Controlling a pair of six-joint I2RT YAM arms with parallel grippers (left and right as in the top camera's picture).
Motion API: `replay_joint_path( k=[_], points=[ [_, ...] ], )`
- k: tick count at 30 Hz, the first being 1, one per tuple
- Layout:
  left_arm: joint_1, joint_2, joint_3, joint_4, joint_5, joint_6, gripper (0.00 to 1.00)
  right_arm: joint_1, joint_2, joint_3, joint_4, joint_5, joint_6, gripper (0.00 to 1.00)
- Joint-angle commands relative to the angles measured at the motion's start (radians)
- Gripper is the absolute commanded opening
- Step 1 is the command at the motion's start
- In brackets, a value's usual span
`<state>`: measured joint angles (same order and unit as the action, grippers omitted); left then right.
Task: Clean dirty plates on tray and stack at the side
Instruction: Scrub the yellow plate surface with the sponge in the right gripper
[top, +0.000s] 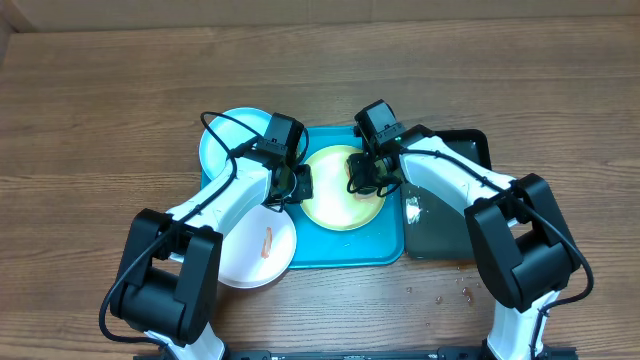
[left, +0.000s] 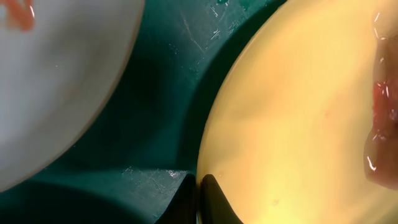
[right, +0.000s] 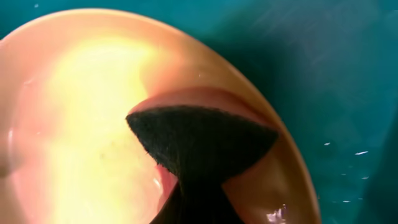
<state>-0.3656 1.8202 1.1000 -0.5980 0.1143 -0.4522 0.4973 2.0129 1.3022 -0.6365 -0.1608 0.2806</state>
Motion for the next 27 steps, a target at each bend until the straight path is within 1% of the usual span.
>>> replay_joint_path(
  k=[1, 8, 11, 13, 16, 22, 27],
  points=[
    [-0.011, 0.013, -0.005, 0.019, 0.044, 0.030, 0.04, 0.060, 0.082, -0.078, -0.030, -0.148, 0.003, 0.04],
    [-0.011, 0.013, -0.005, 0.024, 0.044, 0.030, 0.04, 0.124, 0.082, -0.078, -0.030, -0.238, -0.003, 0.04],
    [-0.011, 0.013, -0.005, 0.024, 0.043, 0.030, 0.04, 0.124, 0.081, -0.058, -0.058, -0.352, -0.079, 0.04],
    [-0.011, 0.013, -0.005, 0.024, 0.043, 0.030, 0.04, 0.104, 0.071, -0.019, -0.100, -0.422, -0.133, 0.04],
    [-0.011, 0.013, -0.005, 0.024, 0.043, 0.030, 0.04, 0.056, 0.037, 0.067, -0.177, -0.457, -0.156, 0.04],
    [-0.011, 0.013, -0.005, 0.024, 0.043, 0.030, 0.04, -0.064, -0.066, 0.214, -0.267, -0.454, -0.158, 0.04],
    [-0.011, 0.013, -0.005, 0.024, 0.043, 0.030, 0.04, -0.162, -0.134, 0.238, -0.354, -0.403, -0.160, 0.04]
  ],
)
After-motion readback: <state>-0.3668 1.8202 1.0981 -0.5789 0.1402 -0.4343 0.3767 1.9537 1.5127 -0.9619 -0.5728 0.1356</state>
